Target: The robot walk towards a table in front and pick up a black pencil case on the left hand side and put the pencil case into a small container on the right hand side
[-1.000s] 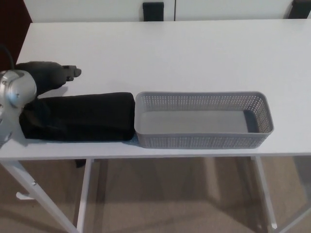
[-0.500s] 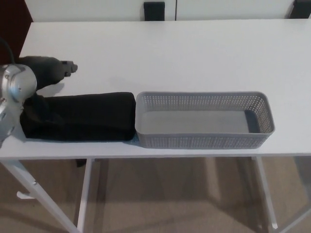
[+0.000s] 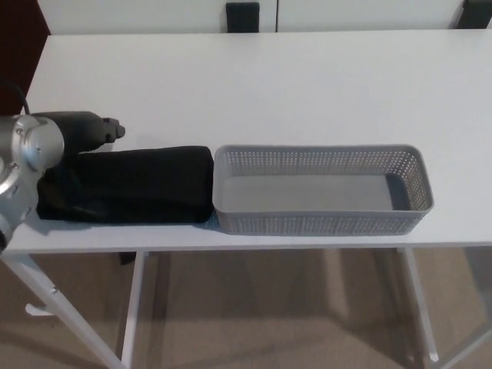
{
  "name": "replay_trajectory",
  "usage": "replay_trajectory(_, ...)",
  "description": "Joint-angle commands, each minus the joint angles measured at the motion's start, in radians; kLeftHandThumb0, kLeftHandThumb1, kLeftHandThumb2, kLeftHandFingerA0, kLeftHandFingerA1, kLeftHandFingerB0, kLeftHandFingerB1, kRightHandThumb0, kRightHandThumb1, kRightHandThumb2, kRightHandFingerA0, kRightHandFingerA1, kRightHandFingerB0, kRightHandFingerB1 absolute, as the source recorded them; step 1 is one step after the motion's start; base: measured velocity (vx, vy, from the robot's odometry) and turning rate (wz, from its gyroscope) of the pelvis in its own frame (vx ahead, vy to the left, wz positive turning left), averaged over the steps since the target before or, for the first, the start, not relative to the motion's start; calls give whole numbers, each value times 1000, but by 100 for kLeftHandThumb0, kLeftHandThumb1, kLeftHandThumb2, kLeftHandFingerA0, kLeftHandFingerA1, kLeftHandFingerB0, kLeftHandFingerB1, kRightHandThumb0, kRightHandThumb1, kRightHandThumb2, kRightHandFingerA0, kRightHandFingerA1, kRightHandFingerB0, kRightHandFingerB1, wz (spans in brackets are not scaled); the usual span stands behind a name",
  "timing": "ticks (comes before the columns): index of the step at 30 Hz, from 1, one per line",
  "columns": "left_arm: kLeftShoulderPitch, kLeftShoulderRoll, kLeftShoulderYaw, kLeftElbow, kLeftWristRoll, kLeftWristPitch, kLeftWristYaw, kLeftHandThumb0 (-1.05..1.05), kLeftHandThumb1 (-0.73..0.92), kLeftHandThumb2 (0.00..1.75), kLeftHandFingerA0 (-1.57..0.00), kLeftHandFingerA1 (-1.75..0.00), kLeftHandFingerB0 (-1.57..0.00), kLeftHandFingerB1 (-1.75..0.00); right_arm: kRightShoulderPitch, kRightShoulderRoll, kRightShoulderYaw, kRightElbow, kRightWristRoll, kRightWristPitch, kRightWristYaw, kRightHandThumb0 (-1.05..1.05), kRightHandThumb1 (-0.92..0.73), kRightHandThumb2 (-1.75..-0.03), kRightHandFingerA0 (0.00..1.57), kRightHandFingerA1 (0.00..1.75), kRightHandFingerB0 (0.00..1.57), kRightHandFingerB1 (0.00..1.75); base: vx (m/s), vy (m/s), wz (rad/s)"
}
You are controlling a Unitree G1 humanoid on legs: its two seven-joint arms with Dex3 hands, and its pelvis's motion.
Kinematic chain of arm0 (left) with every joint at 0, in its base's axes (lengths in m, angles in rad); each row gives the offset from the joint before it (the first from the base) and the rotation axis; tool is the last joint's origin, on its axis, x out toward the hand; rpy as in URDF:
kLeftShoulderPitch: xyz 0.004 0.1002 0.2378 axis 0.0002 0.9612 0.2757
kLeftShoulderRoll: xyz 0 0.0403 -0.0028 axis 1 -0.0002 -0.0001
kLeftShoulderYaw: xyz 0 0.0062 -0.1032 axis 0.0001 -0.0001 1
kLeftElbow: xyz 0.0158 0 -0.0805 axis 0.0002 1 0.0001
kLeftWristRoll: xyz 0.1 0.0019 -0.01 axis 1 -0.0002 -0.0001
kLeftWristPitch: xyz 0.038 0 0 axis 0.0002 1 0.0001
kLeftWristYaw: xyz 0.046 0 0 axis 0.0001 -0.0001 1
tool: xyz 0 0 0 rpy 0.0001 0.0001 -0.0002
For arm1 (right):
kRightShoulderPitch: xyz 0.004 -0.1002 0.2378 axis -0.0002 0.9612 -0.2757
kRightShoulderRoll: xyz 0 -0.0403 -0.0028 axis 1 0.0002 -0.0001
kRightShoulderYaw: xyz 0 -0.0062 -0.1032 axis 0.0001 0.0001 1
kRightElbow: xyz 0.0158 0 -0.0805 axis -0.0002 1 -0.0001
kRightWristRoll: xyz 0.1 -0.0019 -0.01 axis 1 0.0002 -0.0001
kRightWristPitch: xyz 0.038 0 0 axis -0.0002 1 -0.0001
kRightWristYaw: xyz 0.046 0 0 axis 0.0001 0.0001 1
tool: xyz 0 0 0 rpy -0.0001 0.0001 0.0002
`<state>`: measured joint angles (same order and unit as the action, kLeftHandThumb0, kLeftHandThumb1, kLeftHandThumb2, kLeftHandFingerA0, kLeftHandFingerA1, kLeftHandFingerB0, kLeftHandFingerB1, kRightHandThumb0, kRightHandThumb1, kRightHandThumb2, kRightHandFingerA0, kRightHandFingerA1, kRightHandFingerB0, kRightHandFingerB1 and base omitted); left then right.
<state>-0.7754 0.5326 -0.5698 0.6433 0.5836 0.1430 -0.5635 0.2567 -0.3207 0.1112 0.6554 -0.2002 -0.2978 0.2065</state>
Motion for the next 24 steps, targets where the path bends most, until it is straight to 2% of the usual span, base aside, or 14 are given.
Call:
replay_trajectory(1,-9,-23,4,59,18,-3,4,-59,38,75,0,-1,0,-2,-15,-16,-2,4,3,-9,7,-59,-50,-79,34,49,15,42,0,0,0)
replay_trajectory(8,-10,-63,2,98,22,-12,20,-59,38,74,0,0,0,-1,-17,-21,-2,-7,3,0,13,-59,-50,-78,35,49,16,42,0,0,0)
replay_trajectory(9,-13,-78,-1,118,23,-17,29,-56,37,74,0,-3,0,-5,-13,-20,-5,-14,7,1,14,-54,-61,-58,42,40,22,32,0,0,0)
replay_trajectory(14,-14,-108,1,166,19,-41,58,-56,36,75,0,-5,0,-6,-15,-27,-3,-15,2,2,13,-54,-62,-58,43,40,22,32,0,0,0)
replay_trajectory(15,11,-125,5,189,8,-68,96,-59,38,75,-10,-23,0,-7,-17,-30,8,-35,-18,19,6,-53,-62,-58,43,39,23,32,0,0,0)
replay_trajectory(17,11,-129,7,198,7,-76,103,-59,38,75,-10,-23,0,-7,-16,-31,10,-41,-19,24,4,-53,-62,-58,43,39,23,32,0,0,0)
replay_trajectory(18,29,-146,27,223,-22,-106,120,-47,54,56,-60,-54,0,-23,-18,-32,12,-42,-19,25,8,-55,-61,-58,45,40,24,32,0,0,0)
replay_trajectory(19,47,-158,48,243,-49,-143,135,-32,75,63,-82,-59,-14,-27,-17,-34,14,-45,-20,26,9,-55,-61,-58,45,40,25,33,0,0,0)
replay_trajectory(20,59,-163,65,255,-66,-173,145,-32,75,63,-82,-59,-14,-27,-15,-35,15,-47,-22,25,9,-55,-61,-58,45,40,25,33,0,0,0)
replay_trajectory(21,65,-169,78,265,-71,-191,159,-27,81,65,-91,-61,-21,-28,-14,-38,14,-53,-20,28,12,-54,-61,-58,45,40,25,33,0,0,0)
replay_trajectory(22,74,-179,92,273,-73,-205,191,-19,86,66,-98,-82,-41,-33,-13,-41,15,-58,-20,31,13,-54,-62,-58,45,40,25,33,0,0,0)
replay_trajectory(23,85,-190,108,282,-73,-218,232,-19,86,66,-98,-82,-41,-33,-13,-45,16,-62,-22,35,14,-54,-62,-58,45,40,25,33,0,0,0)
replay_trajectory(24,88,-191,117,285,-74,-231,241,-18,86,66,-75,-61,-48,-35,-16,-44,17,-63,-22,36,13,-54,-61,-58,46,40,26,33,0,0,0)
